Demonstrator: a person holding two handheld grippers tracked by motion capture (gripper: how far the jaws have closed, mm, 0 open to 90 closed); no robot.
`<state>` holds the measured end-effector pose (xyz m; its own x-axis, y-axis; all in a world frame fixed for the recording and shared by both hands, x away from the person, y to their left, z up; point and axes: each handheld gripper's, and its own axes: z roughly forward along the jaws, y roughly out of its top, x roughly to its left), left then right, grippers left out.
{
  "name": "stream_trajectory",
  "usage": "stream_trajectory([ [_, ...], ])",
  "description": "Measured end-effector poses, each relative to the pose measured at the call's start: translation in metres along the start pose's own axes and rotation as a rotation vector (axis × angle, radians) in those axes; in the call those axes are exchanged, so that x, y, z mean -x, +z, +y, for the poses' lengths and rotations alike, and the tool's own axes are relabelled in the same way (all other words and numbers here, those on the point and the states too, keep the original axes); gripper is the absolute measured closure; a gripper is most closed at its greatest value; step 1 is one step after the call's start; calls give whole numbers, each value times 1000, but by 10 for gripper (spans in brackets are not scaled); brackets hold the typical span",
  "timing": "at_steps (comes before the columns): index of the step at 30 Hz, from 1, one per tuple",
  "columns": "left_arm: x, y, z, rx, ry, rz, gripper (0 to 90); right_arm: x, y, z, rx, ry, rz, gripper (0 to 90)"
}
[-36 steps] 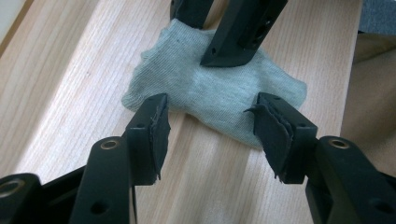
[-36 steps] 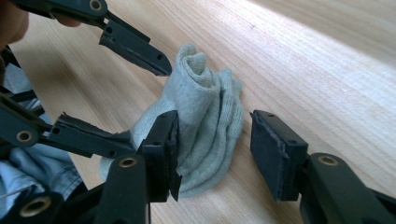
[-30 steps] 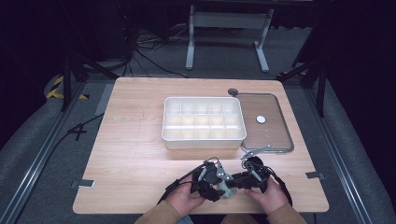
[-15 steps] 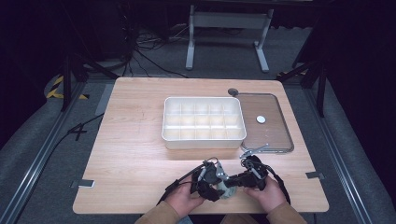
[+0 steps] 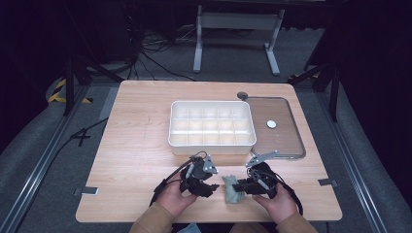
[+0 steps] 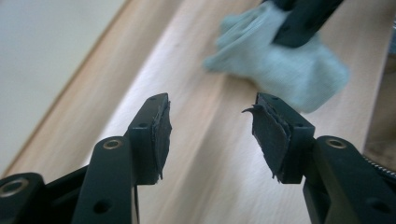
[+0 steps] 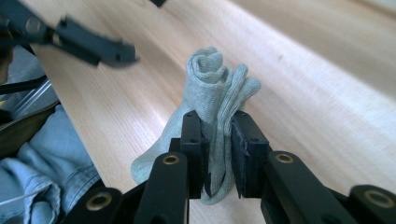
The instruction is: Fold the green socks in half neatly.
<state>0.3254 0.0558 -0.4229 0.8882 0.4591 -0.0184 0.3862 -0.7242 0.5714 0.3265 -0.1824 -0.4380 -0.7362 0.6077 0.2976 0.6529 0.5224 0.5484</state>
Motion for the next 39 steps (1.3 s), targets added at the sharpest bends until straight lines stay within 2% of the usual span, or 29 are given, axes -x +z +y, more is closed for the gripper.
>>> stream_trajectory([
  [4,-13,-10,-7,15,-38,35,471,-5,-14,5,55,-36,-38,771],
  [9,-24,-20,-13,36,-82,54,472,-5,-32,11,114,-71,-85,770],
  [10,-24,-20,-13,36,-82,54,468,-5,-32,11,114,-71,-85,770],
  [11,-25,-20,-13,36,-82,58,468,-5,-37,13,130,-88,-107,770],
  [15,-28,-22,-13,26,-79,58,459,-4,-47,19,143,-98,-122,769],
  [25,-37,-33,-18,43,-111,45,470,1,-63,36,163,-134,-166,768],
  [39,-38,-36,-18,44,-113,56,479,15,-86,56,198,-113,-204,766],
])
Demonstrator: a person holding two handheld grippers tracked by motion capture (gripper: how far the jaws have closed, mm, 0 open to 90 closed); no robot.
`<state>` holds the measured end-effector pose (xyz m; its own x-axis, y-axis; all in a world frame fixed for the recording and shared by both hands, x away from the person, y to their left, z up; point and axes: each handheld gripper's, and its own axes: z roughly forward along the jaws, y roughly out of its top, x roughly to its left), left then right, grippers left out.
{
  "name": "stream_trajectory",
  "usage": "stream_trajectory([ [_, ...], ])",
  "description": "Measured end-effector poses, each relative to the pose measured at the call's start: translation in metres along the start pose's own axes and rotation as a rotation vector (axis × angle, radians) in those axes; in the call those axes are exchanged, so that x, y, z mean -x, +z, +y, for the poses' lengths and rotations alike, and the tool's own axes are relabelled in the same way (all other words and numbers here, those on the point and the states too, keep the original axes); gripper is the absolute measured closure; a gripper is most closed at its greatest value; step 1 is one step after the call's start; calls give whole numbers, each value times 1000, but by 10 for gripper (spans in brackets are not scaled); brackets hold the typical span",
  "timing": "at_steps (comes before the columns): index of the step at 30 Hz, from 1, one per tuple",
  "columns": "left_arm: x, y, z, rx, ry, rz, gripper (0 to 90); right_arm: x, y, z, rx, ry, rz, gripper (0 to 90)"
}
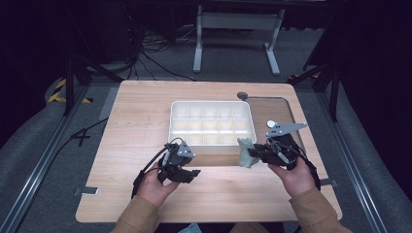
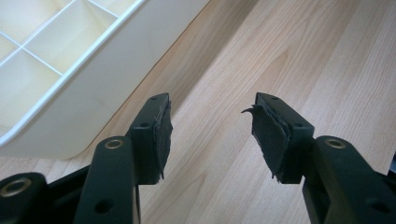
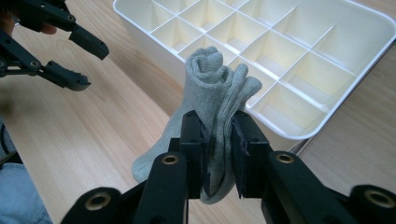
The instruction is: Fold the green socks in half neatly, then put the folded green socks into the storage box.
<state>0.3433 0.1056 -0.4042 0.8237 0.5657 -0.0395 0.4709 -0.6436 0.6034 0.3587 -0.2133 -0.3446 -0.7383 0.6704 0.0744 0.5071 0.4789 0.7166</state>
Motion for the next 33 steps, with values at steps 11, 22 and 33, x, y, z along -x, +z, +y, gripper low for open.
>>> stream_trajectory([
  [11,-2,-3,-1,2,3,8,482,15,-2,11,2,-14,-37,765],
  [22,-6,-10,-6,11,-19,21,483,27,0,28,-24,-34,-61,765],
  [33,-9,-20,-18,29,-60,54,473,39,5,46,-63,-63,-78,765],
])
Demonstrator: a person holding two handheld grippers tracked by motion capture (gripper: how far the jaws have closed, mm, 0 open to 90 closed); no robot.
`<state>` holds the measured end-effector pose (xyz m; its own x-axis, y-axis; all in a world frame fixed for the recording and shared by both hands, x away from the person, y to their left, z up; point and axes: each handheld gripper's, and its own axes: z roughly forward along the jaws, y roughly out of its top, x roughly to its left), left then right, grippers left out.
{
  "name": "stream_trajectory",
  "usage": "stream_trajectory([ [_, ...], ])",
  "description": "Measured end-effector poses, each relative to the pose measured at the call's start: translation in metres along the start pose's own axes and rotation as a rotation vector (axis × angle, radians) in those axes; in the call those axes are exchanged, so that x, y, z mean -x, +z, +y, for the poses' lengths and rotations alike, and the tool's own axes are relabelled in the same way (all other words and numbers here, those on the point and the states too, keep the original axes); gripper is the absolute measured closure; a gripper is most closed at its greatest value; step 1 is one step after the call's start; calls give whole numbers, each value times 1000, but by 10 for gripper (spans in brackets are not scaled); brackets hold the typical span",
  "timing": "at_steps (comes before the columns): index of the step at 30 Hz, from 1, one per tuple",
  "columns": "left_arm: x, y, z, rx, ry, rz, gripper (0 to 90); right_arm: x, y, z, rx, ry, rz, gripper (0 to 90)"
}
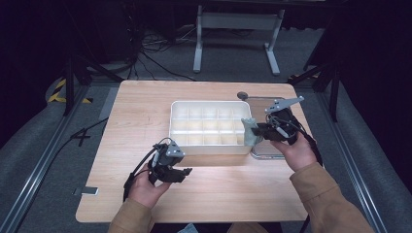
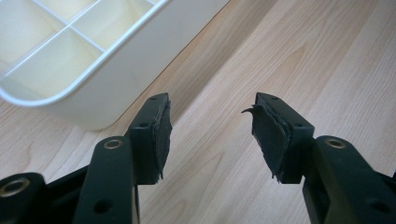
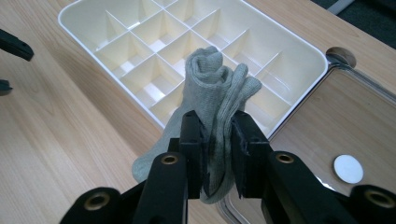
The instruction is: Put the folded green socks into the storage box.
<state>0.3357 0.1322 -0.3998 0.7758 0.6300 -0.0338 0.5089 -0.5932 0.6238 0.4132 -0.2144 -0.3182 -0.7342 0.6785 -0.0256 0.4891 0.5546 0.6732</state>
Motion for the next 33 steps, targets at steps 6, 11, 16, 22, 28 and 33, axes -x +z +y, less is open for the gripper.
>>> stream_trajectory([
  [6,-5,-8,-9,3,-37,5,469,6,4,11,-21,-14,-7,765],
  [11,-7,-14,-17,6,-53,32,464,11,12,21,-47,-33,-17,765],
  [16,-8,-19,-23,3,-67,57,465,13,23,27,-68,-71,-25,764],
  [22,-8,-21,-26,4,-76,62,466,14,34,31,-101,-99,-31,765],
  [28,-8,-19,-25,0,-73,59,466,11,57,28,-169,-119,-43,765],
  [33,-8,-17,-24,-2,-74,53,466,11,72,20,-216,-130,-56,765],
])
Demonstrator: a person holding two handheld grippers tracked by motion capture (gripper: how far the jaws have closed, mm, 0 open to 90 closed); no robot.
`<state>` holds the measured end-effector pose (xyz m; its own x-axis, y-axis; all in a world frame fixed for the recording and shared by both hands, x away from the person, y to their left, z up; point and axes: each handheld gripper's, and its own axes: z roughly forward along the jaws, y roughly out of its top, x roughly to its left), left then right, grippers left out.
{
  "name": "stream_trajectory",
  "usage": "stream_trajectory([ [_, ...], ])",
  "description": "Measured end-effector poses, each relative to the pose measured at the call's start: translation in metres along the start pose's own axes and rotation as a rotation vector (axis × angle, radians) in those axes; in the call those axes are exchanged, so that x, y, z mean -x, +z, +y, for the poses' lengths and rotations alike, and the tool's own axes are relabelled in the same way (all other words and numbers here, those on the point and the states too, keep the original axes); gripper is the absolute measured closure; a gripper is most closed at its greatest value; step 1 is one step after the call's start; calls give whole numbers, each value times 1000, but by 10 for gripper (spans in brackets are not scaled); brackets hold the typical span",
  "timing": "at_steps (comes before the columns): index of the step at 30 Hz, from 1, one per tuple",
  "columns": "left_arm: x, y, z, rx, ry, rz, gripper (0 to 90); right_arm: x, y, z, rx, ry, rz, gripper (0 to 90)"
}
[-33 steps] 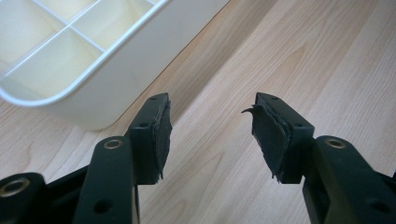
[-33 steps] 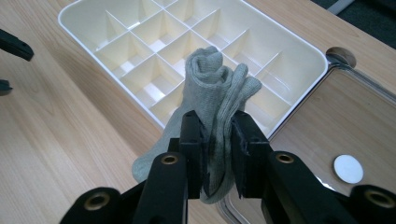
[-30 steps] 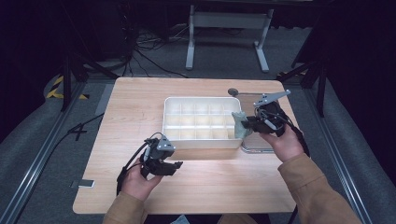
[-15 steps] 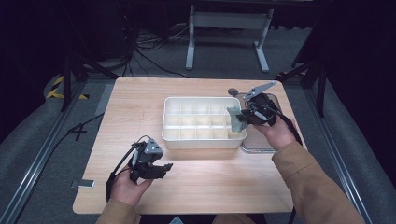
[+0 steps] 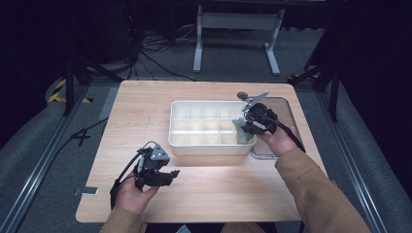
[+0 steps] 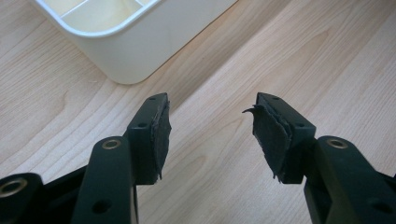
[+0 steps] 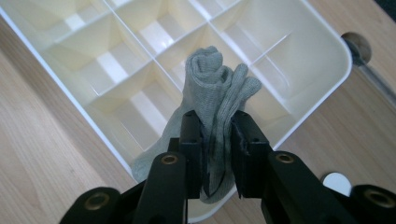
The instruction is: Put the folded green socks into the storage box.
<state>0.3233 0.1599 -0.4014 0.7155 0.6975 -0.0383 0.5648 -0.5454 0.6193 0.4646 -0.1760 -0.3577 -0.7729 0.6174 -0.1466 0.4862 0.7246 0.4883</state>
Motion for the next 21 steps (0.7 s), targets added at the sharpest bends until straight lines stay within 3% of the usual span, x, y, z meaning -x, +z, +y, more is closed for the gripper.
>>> stream_trajectory([
  [5,-1,2,2,-6,13,1,466,-2,16,-6,-73,-7,-7,766],
  [17,1,4,2,-8,7,-10,466,-13,38,-13,-162,-13,17,773],
  [21,1,5,3,-9,14,-4,465,-11,42,-14,-190,16,31,774],
])
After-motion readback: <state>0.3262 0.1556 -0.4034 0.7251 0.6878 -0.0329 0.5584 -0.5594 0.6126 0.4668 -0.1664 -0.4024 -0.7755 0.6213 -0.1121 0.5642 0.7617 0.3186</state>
